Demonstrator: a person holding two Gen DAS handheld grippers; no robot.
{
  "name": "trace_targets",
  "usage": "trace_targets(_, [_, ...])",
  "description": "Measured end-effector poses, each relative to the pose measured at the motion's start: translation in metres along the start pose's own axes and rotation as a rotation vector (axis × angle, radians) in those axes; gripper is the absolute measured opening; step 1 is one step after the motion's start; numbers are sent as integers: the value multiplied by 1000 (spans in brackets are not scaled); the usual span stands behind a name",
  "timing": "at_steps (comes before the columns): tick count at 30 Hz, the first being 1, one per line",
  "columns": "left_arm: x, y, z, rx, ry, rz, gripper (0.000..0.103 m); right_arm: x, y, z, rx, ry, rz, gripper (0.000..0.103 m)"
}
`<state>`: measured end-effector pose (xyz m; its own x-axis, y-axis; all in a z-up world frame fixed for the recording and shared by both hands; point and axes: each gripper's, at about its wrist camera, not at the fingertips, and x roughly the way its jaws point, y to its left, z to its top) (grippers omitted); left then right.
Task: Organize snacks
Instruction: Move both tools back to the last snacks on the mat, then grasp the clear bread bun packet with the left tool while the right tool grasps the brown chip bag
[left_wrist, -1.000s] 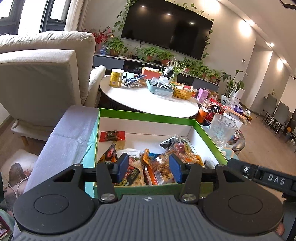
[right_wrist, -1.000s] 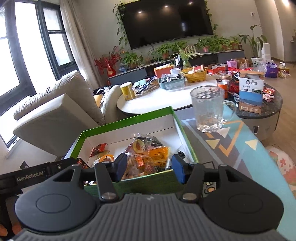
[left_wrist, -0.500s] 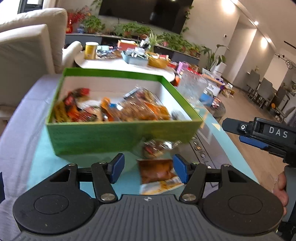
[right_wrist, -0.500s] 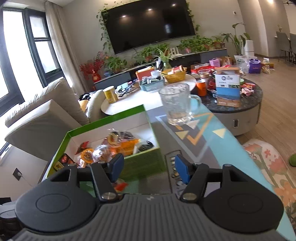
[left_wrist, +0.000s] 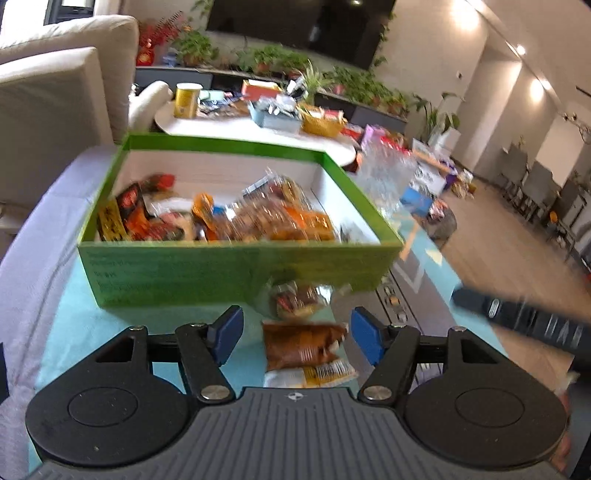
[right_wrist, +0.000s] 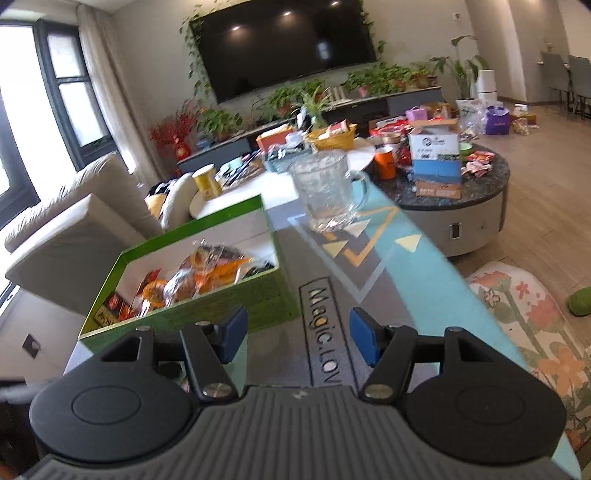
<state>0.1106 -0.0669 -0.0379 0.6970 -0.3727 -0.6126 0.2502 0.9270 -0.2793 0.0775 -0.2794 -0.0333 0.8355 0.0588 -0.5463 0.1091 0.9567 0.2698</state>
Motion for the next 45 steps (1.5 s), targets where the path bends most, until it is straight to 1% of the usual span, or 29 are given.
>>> trace_targets(4, [10,-4,10,-8,15,-21,62,5,5,-9,-40,25,4,44])
trace_targets(8, [29,-10,10,0,37,-7,62,4,2,-13,-34,42,-4,44])
trace_targets(12, [55,-16,9,19,63,31,62,7,-5,-14,-9,56,-22,44])
trace_targets(13, [60,-16,9,19,71,37,61,8,-6,-15,-4,62,-24,44])
trace_targets(14, [66,-14,9,15,78,41,57,9,-6,-16,-2,68,-25,44])
trace_targets(15, [68,-12,8,9,78,35,50,9,-7,-17,-1,73,-26,44])
trace_targets(16, [67,-9,6,-2,77,16,46,10,-7,-18,0,77,-27,44])
trace_targets(18, [61,-6,4,-16,61,-20,40,11,-8,-20,-2,85,-27,44])
trace_targets(19, [56,-6,3,-7,46,-19,38,11,-7,-20,-3,89,-26,44])
trace_targets(21, [40,-5,2,15,8,-28,38,13,-7,-22,-3,98,-24,44])
trace_targets(24, [13,4,2,13,-28,-58,38,17,-1,-26,-16,111,1,44])
trace_targets(28, [-20,23,-1,-1,-77,-44,38,20,20,-35,-79,120,59,44])
trace_targets(31, [-40,38,-4,-1,-119,12,35,25,38,-38,-117,125,96,44])
trace_targets(32, [-44,42,-4,-1,-128,26,24,28,45,-39,-126,129,106,44])
trace_targets(33, [-47,46,-4,-2,-128,36,16,31,51,-40,-132,133,112,44])
trace_targets(36, [-53,60,-3,-50,-125,28,16,41,68,-43,-153,140,112,44])
trace_targets(38, [-54,65,-4,-53,-118,32,16,51,78,-46,-182,166,111,44])
trace_targets(40, [-54,69,-6,-50,-104,28,16,59,83,-49,-198,201,88,44])
trace_targets(41, [-53,72,-7,-57,-98,32,21,60,85,-51,-201,202,80,44])
trace_targets(42, [-51,75,-8,-66,-94,38,32,60,86,-53,-206,194,73,44])
trace_targets(43, [-49,79,-10,-73,-89,45,40,58,88,-55,-215,188,65,44])
trace_targets(44, [-47,82,-12,-75,-83,51,52,58,91,-55,-230,183,56,44])
trace_targets(45, [-45,84,-13,-72,-74,56,55,58,93,-56,-252,178,41,44])
